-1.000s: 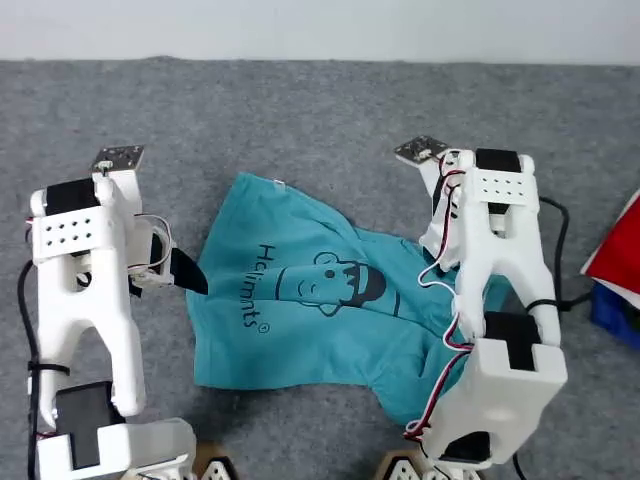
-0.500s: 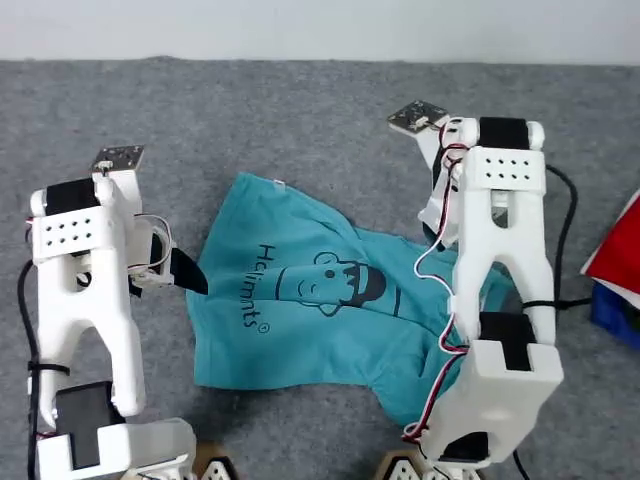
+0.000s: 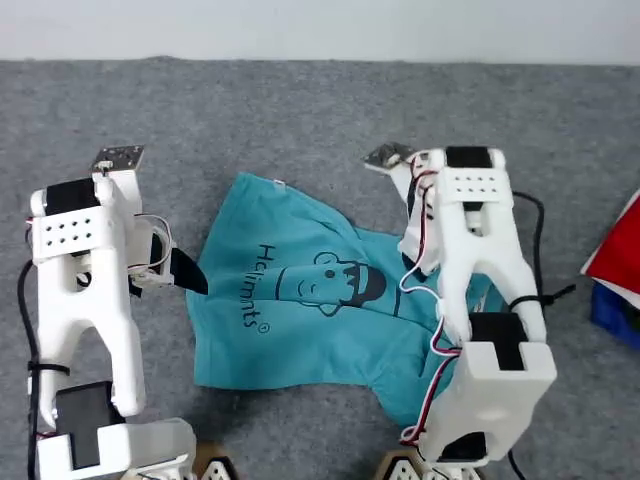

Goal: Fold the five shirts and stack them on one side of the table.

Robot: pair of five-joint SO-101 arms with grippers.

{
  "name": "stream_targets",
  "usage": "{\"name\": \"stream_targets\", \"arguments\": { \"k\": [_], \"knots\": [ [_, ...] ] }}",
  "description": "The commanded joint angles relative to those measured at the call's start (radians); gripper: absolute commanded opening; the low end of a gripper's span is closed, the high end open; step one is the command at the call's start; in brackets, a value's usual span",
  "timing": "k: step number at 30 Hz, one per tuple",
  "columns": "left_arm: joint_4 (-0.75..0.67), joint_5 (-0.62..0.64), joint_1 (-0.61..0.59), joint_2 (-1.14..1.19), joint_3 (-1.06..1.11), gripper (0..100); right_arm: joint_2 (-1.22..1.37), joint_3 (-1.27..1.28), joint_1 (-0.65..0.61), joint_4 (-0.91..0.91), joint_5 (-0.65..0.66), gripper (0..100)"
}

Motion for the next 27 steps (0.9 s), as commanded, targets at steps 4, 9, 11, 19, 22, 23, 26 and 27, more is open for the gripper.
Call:
{"name": "stream_targets", "arguments": {
  "k": [4,9,11,19,22,23,26,27],
  "knots": [
    [0.031,0.012,0.002,-0.049,-0.004,33,-0.008,0.129,-0.004,-0.183,0.009,1.0],
    [0.031,0.011,0.003,-0.049,-0.004,33,-0.016,0.114,-0.002,-0.173,0.009,0.8],
    [0.031,0.009,0.003,-0.049,-0.004,33,-0.016,0.091,0.007,-0.173,0.008,0.9],
    [0.031,0.009,0.003,-0.049,-0.004,33,-0.015,-0.068,0.079,-0.182,0.005,0.8],
    [0.031,0.009,0.003,-0.049,-0.004,33,-0.007,-0.13,0.084,-0.208,0.005,0.8],
    [0.031,0.009,0.003,-0.049,-0.004,33,-0.007,-0.149,0.084,-0.229,0.005,0.8],
    [0.031,0.009,0.0,-0.049,-0.004,33,-0.007,-0.201,0.077,-0.325,0.005,0.8],
    [0.031,0.009,0.0,-0.049,-0.004,33,-0.007,-0.222,0.076,-0.358,0.005,0.8]
  ]
}}
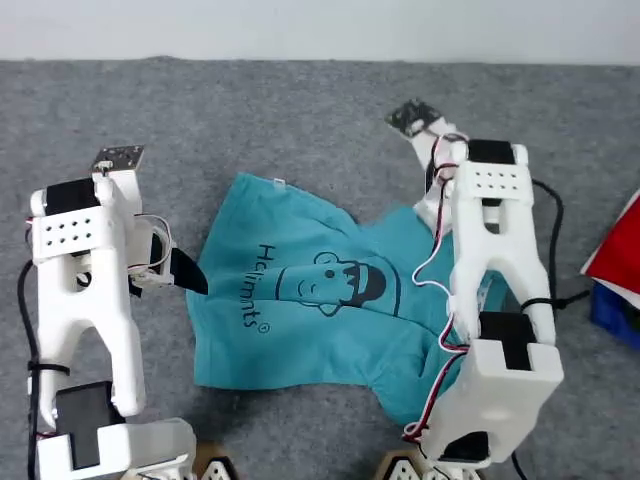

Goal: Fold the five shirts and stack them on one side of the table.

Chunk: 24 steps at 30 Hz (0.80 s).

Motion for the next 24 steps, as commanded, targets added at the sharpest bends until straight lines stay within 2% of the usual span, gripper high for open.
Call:
{"name": "stream_targets", "arguments": {
  "k": [1,7,10,13,14,18,24],
  "knots": [
    [0.031,0.009,0.0,-0.049,-0.004,33,-0.007,-0.11,0.008,-0.122,0.003,0.8],
    [0.031,0.012,-0.003,-0.049,-0.004,33,-0.001,-0.166,0.016,-0.383,-0.061,0.9],
    [0.031,0.012,-0.002,-0.049,-0.004,33,0.031,-0.176,0.01,-0.412,-0.06,8.5],
    [0.032,0.012,-0.005,-0.049,-0.004,33,0.067,-0.193,0.016,-0.363,-0.06,24.3],
    [0.032,0.012,-0.005,-0.049,-0.004,33,0.073,-0.199,0.018,-0.338,-0.06,26.9],
    [0.032,0.012,-0.005,-0.049,-0.004,33,0.079,-0.256,0.033,-0.228,-0.051,26.0],
    [0.032,0.012,0.002,-0.049,-0.004,33,0.074,-0.322,0.012,0.028,0.068,25.6]
  ]
}}
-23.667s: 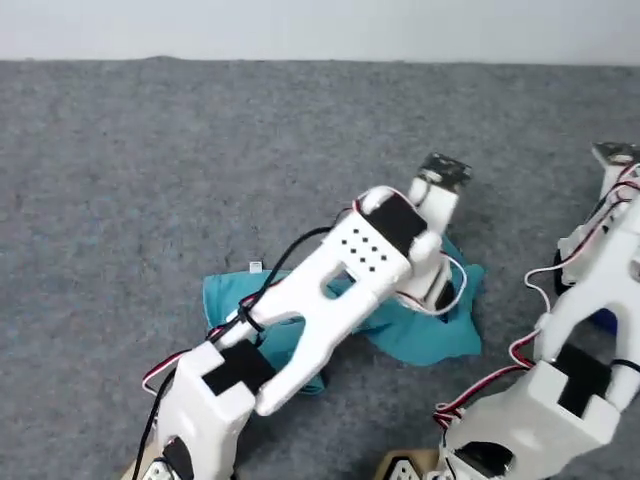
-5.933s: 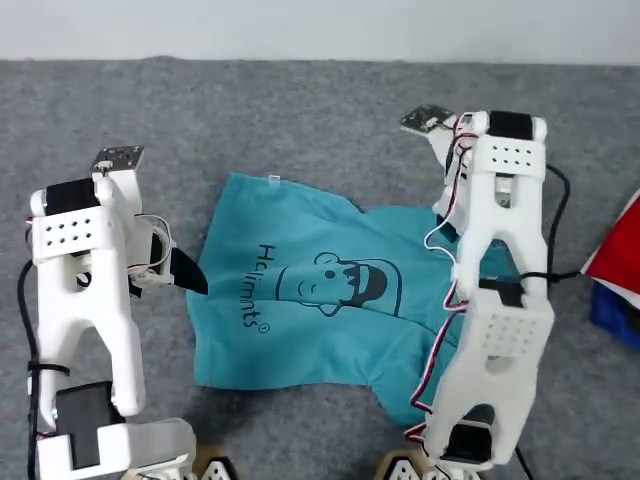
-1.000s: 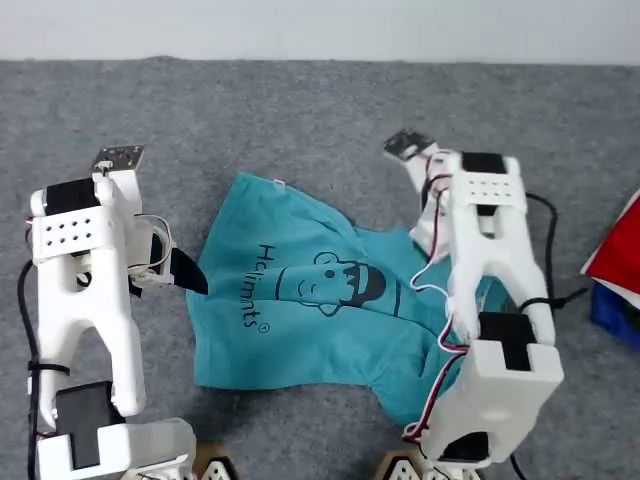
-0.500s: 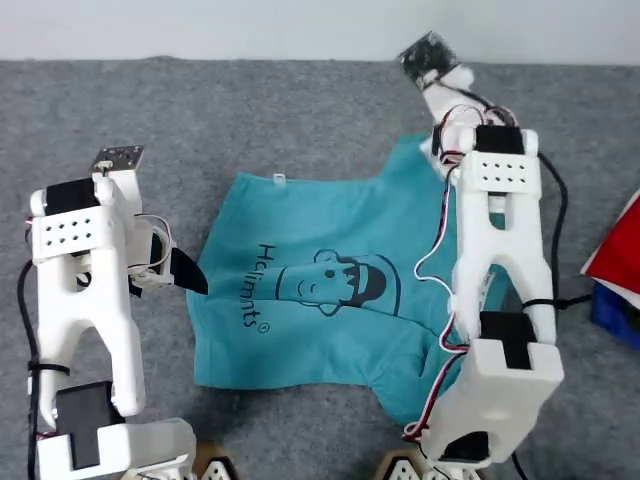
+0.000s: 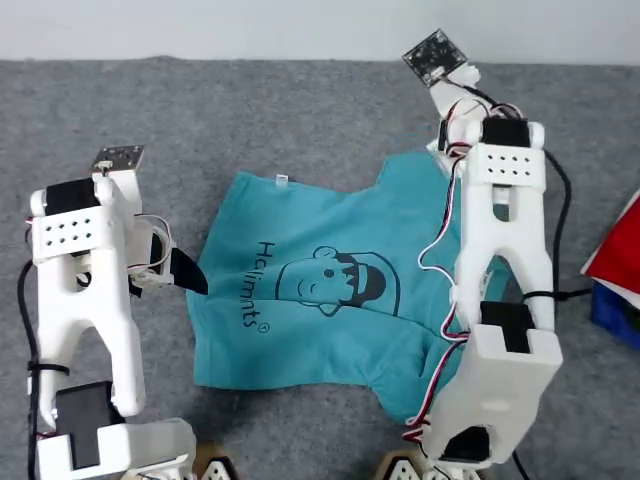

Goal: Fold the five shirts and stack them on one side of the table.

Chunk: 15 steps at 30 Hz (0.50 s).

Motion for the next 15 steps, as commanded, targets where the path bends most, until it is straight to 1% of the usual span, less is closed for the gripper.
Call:
{"name": "stream_targets", "arguments": {
  "k": [1,3,5,7,11,13,15],
  "knots": [
    [0.029,0.012,0.002,-0.049,-0.004,33,-0.012,-0.072,-0.024,0.206,0.081,25.6],
    [-0.003,0.012,-0.002,-0.046,-0.019,33,-0.012,-0.075,-0.065,0.357,0.138,25.6],
    [-0.127,0.015,-0.006,-0.04,-0.051,33,-0.001,-0.075,-0.093,0.444,0.193,25.6],
    [-0.27,0.034,0.003,-0.038,-0.071,33,0.001,-0.071,-0.09,0.45,0.195,25.8],
    [-0.465,0.028,0.106,-0.025,-0.081,33,-0.008,-0.071,-0.027,0.42,0.13,25.9],
    [-0.514,0.006,0.146,0.034,-0.114,33,-0.008,-0.071,0.001,0.444,0.118,26.1],
    [-0.516,0.008,0.166,0.127,-0.189,33,-0.005,-0.071,0.019,0.49,0.118,28.4]
  ]
}}
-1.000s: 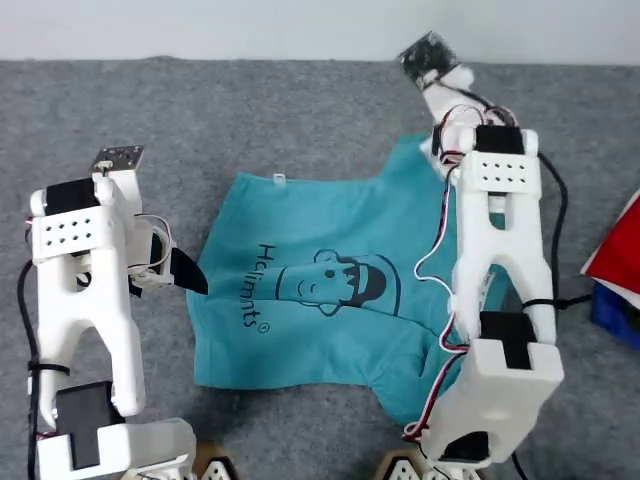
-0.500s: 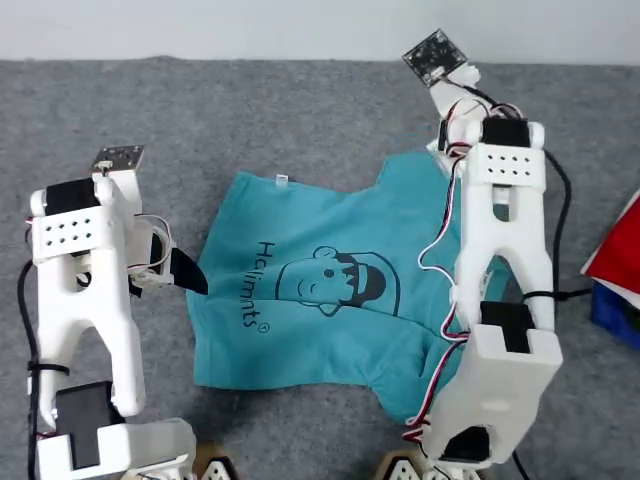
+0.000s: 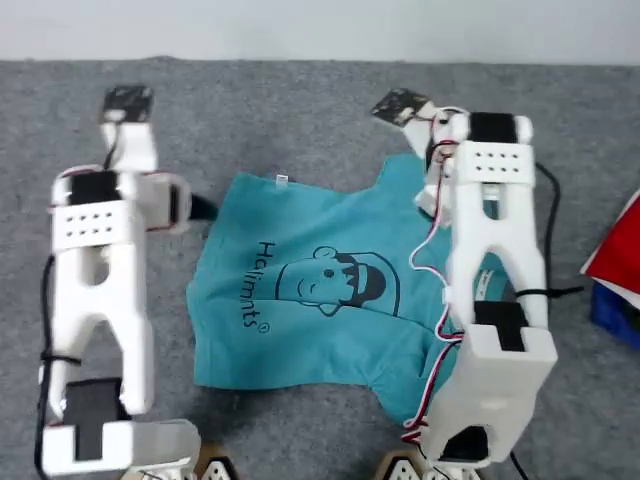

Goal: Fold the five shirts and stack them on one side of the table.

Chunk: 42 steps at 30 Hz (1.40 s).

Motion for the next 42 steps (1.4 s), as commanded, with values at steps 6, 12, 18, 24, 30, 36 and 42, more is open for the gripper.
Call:
{"name": "stream_targets", "arguments": {
  "k": [6,12,18,24,30,36,42],
  "knots": [
    [0.064,0.018,0.04,0.462,-0.532,37,-0.018,-0.044,0.074,0.134,-0.012,34.7],
    [0.333,0.017,0.097,0.954,-1.204,46,-0.018,-0.044,0.099,0.179,-0.012,34.7],
    [0.364,-0.087,0.11,1.405,-1.764,46,-0.019,-0.044,0.133,0.185,-0.015,34.7],
    [0.307,-0.172,0.089,1.502,-1.779,46,-0.021,-0.044,0.151,0.189,-0.017,34.7],
    [0.285,-0.281,0.13,1.498,-1.774,20,-0.059,-0.044,0.127,0.188,-0.068,34.7],
    [0.198,-0.304,0.127,1.498,-1.774,4,-0.067,-0.043,0.119,0.189,-0.097,34.6],
    [0.092,-0.307,0.104,1.498,-1.773,5,-0.068,-0.035,0.127,0.189,-0.095,34.6]
  ]
}}
